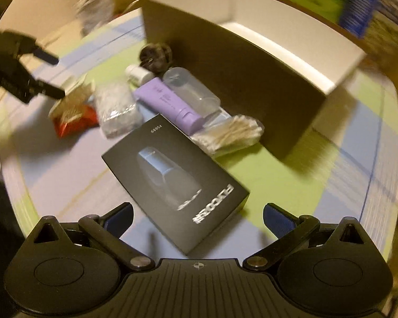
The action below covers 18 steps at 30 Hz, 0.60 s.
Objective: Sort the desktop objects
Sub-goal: 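Move the left tool toward the white hair clip while the right tool approaches the black FLYCO box, then close the left tool on the white hair clip while the right tool grasps the black FLYCO box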
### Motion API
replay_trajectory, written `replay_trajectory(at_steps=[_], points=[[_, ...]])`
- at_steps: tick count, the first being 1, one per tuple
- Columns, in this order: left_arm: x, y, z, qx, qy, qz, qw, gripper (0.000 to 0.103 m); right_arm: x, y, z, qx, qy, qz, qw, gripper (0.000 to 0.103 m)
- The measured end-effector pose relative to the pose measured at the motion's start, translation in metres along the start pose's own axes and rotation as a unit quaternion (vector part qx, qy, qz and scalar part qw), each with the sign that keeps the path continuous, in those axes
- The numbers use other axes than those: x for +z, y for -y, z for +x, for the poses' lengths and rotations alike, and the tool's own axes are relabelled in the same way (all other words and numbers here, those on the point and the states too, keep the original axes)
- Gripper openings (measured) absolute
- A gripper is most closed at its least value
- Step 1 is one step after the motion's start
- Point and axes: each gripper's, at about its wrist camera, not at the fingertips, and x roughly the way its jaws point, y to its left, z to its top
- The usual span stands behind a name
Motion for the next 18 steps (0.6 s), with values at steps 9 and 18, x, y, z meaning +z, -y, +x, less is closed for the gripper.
replay_trajectory(at_steps=[9,18], points=[[-0.023,-0.011,-0.010,0.023,-0.010,-0.048,0.9985,0.093,0.008,-0.009,0.025,0.032,0.009,-0.092,0.995,0.095],[-0.028,-0.009,-0.015,0.029,-0.007,-0.062,0.9976,0.093,-0.017,-0.045,-0.001,0.045,-0.010,-0.030,0.998,0.077]])
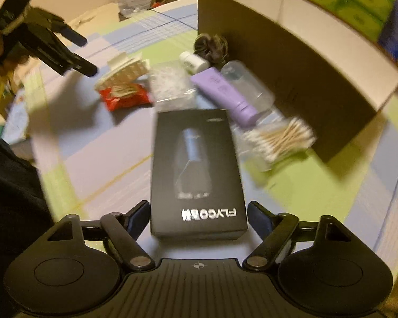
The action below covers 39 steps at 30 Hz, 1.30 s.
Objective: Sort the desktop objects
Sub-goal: 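Close the left tool on the white hair clip while the right tool grasps the black FLYCO box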
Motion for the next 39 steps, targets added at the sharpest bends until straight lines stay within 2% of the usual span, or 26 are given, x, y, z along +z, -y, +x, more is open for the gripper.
replay_trajectory(at_steps=[2,6,9,12,15,17,27,29,34,36,37,38,39], points=[[0.000,0.003,0.000,-0.001,0.002,0.000,1.0000,0.093,-0.005,-0.012,-0.002,0.009,0.002,0.023,1.000,0.077],[0.002,0.007,-0.002,-0.002,0.005,0.004,1.0000,0.093,0.000,-0.024,-0.006,-0.017,0.028,0.069,0.997,0.077],[0.002,0.009,-0.003,-0.001,0.008,0.006,1.0000,0.093,0.011,-0.029,-0.002,-0.025,0.050,0.077,0.995,0.079],[0.002,0.010,-0.003,-0.001,0.007,0.006,1.0000,0.093,0.021,-0.036,0.013,-0.054,0.046,0.072,0.995,0.083],[0.001,0.010,-0.004,-0.004,0.009,0.005,0.9999,0.093,0.024,-0.040,0.019,-0.080,0.053,0.081,0.992,0.083],[0.000,0.011,-0.004,-0.004,0.010,0.006,0.9999,0.093,0.023,-0.039,0.017,-0.088,0.057,0.098,0.990,0.078],[0.010,0.023,0.011,-0.027,0.017,0.042,0.9986,0.089,-0.001,-0.042,0.001,-0.129,0.038,0.167,0.977,0.077],[0.014,0.026,0.018,-0.034,0.016,0.050,0.9980,0.078,-0.006,-0.039,-0.003,-0.133,0.036,0.190,0.972,0.076],[0.021,0.029,0.034,-0.058,0.016,0.062,0.9962,0.069,-0.014,-0.027,-0.013,-0.123,0.044,0.258,0.957,0.077],[0.021,0.030,0.037,-0.064,0.015,0.067,0.9956,0.063,-0.014,-0.027,-0.014,-0.122,0.046,0.262,0.956,0.077],[0.022,0.031,0.039,-0.068,0.015,0.068,0.9952,0.055,-0.012,-0.028,-0.014,-0.124,0.045,0.258,0.957,0.077],[0.021,0.031,0.040,-0.074,0.014,0.068,0.9948,0.043,-0.010,-0.029,-0.013,-0.125,0.044,0.255,0.958,0.077],[0.021,0.031,0.041,-0.076,0.013,0.068,0.9947,0.041,-0.009,-0.029,-0.013,-0.128,0.044,0.254,0.958,0.077]])
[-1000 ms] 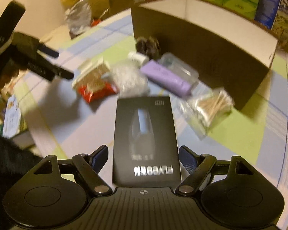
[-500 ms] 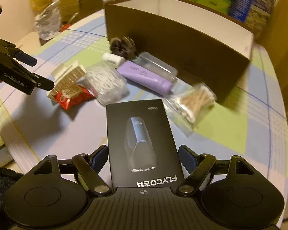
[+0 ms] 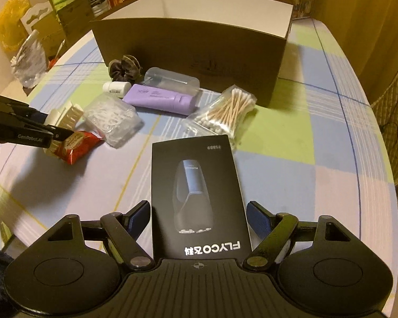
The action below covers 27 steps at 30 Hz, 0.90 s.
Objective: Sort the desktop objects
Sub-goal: 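Close the left tool on the white hair clip while the right tool grasps the black FLYCO box, then carry the clip with the left tool into the brown box while the right tool carries the FLYCO box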
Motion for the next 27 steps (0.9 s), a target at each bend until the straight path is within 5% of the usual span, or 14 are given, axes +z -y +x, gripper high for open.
replay_trajectory(at_steps=[18,27], points=[[-0.035,-0.038,-0.018,0.042,-0.016,-0.046,0.9980,0.036,0.020,-0.020,0.042,-0.029,-0.016,-0.055,0.998,0.077],[-0.032,-0.036,-0.014,0.042,-0.015,-0.028,0.9986,0.036,0.014,-0.011,0.034,-0.018,-0.008,-0.014,1.000,0.076]])
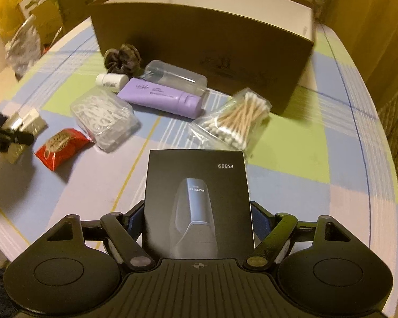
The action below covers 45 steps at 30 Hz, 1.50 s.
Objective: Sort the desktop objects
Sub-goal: 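Carry the clip with the left tool into the brown box while the right tool carries the FLYCO box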
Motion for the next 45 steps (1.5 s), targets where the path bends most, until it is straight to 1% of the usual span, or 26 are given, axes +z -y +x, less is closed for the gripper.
replay_trajectory(at_steps=[4,9,14,22,27,30,35,40,45], points=[[0.001,-0.005,-0.008,-0.025,0.003,-0.019,0.9995,0.036,-0.003,0.016,-0.011,0.020,0.006,0.055,0.998,0.076],[0.013,-0.006,-0.028,-0.025,0.033,-0.013,0.9991,0.036,-0.001,0.031,-0.026,0.028,0.023,0.098,0.995,0.076],[0.039,0.000,-0.049,-0.031,0.074,-0.006,0.9968,0.036,0.016,0.040,-0.043,0.026,0.050,0.111,0.992,0.076],[0.085,0.021,-0.069,-0.058,0.131,0.019,0.9895,0.036,0.051,0.044,-0.069,0.035,0.098,0.118,0.987,0.076],[0.117,0.026,-0.074,-0.072,0.159,0.026,0.9843,0.036,0.085,0.048,-0.080,0.043,0.130,0.127,0.982,0.076],[0.139,0.027,-0.073,-0.077,0.172,0.028,0.9816,0.036,0.111,0.050,-0.082,0.044,0.151,0.130,0.979,0.076],[0.181,0.029,-0.069,-0.077,0.190,0.033,0.9781,0.036,0.162,0.050,-0.074,0.026,0.175,0.124,0.976,0.076],[0.228,0.026,-0.059,-0.075,0.200,0.032,0.9764,0.036,0.210,0.057,-0.052,0.003,0.178,0.134,0.975,0.076],[0.277,0.022,-0.033,-0.068,0.182,0.029,0.9804,0.036,0.250,0.069,-0.024,-0.020,0.161,0.147,0.976,0.076]])
